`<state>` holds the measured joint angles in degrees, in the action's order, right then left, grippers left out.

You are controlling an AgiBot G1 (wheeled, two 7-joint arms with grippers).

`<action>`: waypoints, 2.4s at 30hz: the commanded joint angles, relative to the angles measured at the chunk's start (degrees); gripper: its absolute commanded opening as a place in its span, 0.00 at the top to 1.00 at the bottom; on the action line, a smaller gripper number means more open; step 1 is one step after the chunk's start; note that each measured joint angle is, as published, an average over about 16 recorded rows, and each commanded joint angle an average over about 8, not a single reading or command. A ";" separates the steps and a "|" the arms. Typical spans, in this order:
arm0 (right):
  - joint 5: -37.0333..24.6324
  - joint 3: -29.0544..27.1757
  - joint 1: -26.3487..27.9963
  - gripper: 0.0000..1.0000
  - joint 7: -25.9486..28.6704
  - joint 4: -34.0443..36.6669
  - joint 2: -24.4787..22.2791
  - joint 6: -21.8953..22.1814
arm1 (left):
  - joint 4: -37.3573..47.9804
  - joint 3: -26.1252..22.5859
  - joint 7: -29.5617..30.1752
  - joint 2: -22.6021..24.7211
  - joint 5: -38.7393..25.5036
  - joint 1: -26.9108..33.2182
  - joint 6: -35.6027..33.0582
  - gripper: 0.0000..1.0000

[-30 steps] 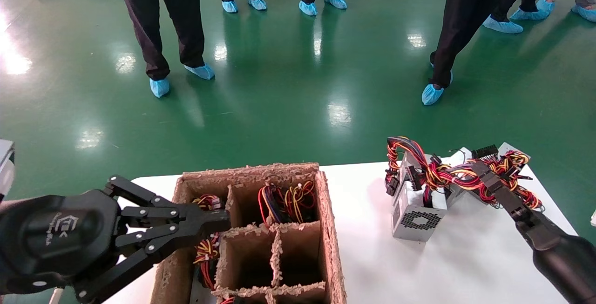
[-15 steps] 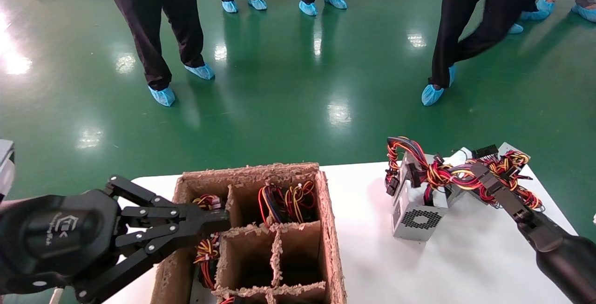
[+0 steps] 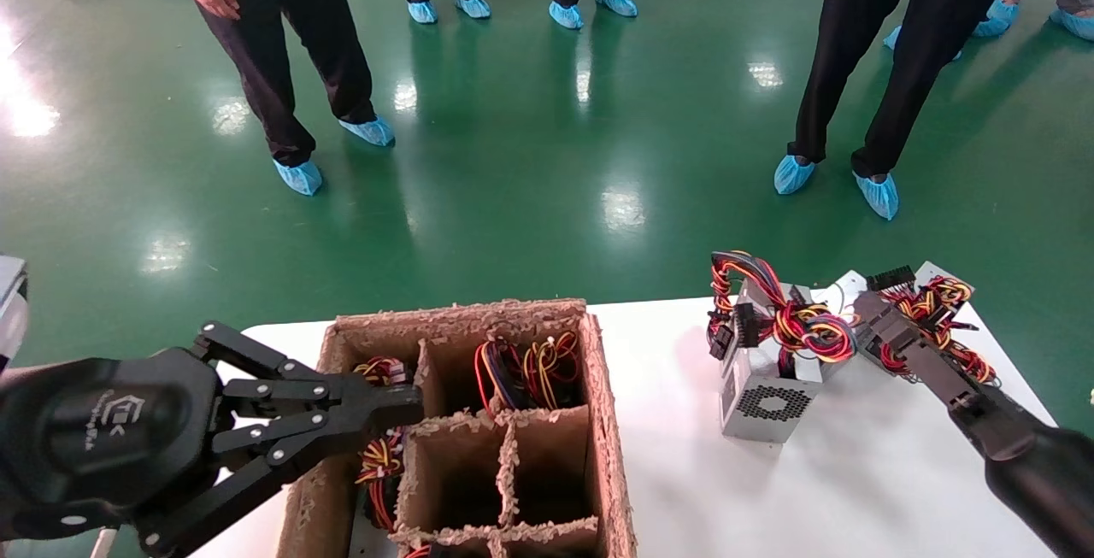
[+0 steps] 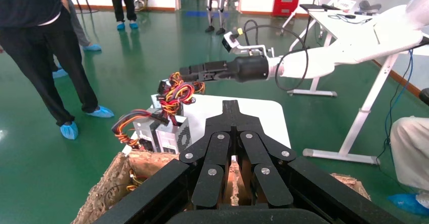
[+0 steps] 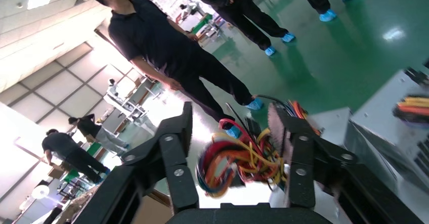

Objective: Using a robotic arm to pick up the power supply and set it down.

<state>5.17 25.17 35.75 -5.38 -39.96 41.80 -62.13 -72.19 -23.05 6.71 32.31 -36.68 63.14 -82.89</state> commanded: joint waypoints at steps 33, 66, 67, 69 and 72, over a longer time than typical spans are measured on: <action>-6.95 -2.04 5.01 0.00 -1.01 -9.19 -2.81 -4.44 | 0.00 -0.01 0.00 0.00 0.01 0.00 0.00 1.00; -31.99 -6.48 18.01 0.00 9.70 -24.45 -5.29 -16.39 | 0.00 -0.02 -0.01 -0.01 0.01 0.00 0.01 0.00; -32.73 -6.61 18.39 0.00 10.01 -24.90 -5.36 -16.74 | 0.00 -0.02 -0.01 -0.01 0.01 0.00 0.01 0.00; -34.24 -6.88 19.17 0.00 10.66 -25.82 -5.51 -17.46 | 0.00 -0.02 -0.01 -0.01 0.01 0.00 0.01 0.00; -36.49 -7.28 20.34 0.00 11.62 -27.19 -5.73 -18.53 | 0.00 -0.02 -0.01 -0.01 0.01 0.00 0.01 0.00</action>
<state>-31.30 17.89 56.09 6.24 -67.15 36.07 -80.66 -72.19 -23.07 6.71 32.31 -36.67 63.15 -82.88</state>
